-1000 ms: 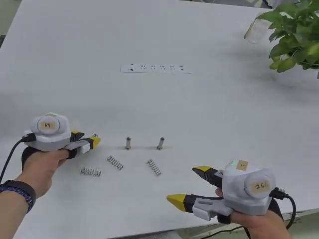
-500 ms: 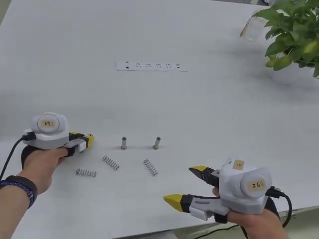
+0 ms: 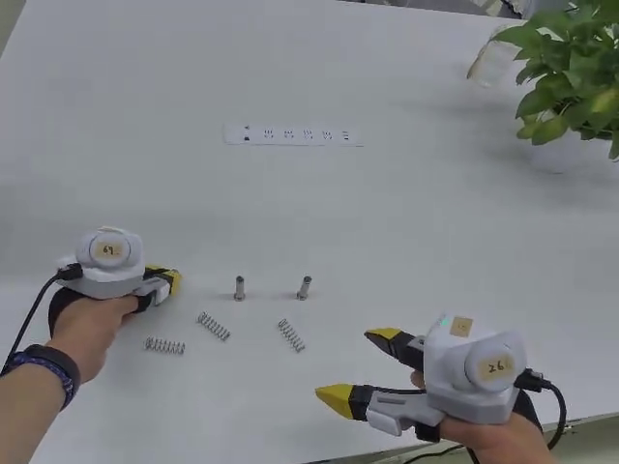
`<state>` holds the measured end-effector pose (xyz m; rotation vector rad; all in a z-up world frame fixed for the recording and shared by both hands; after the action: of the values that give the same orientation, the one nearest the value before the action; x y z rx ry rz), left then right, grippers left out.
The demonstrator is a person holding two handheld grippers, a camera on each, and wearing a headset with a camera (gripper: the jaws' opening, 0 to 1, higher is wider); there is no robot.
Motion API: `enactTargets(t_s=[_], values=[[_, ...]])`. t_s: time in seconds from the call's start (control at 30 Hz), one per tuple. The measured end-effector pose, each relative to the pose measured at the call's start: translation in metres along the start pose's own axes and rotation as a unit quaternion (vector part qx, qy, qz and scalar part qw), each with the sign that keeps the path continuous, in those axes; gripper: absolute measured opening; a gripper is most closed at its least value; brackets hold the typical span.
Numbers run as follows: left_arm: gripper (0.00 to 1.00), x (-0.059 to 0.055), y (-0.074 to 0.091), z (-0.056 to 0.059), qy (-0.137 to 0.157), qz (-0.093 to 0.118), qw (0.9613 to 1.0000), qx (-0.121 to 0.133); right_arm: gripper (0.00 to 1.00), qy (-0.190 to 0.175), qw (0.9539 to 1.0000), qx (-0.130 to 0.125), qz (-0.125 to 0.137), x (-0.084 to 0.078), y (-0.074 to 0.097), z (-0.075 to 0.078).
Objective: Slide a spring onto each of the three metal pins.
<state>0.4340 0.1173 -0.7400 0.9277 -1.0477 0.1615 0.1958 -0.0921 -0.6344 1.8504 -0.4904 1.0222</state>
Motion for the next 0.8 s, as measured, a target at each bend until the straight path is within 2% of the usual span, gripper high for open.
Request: enactTargets(t_s=[0.1, 0.4, 0.8], values=[[0.0, 0.0, 0.0, 0.002, -0.026, -0.007, 0.9996, 0.004, 0.61, 0.0, 1.0, 0.0, 0.001, 0.0, 0.0, 0.001], [0.0, 0.0, 0.002, 0.004, -0.018, -0.02, 0.9995, 0.013, 0.6, 0.001, 1.0, -0.002, 0.001, -0.001, 0.002, 0.001], [0.0, 0.006, 0.013, 0.005, -0.022, -0.011, 0.9996, 0.01, 0.6, -0.003, 1.0, -0.004, 0.004, -0.004, 0.004, 0.0]])
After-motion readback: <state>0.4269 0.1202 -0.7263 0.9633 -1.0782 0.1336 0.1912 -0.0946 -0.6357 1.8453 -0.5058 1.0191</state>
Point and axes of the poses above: the centre of the closed fingertips' face, and the gripper's own axes: y roughly backward along the fingers, z roughly to its right, x roughly out of its top, the point moved 6 cm from there along y, roughly backward along the fingers, and after that the axes turned 7 degrees about z, right-handed, at the moved point
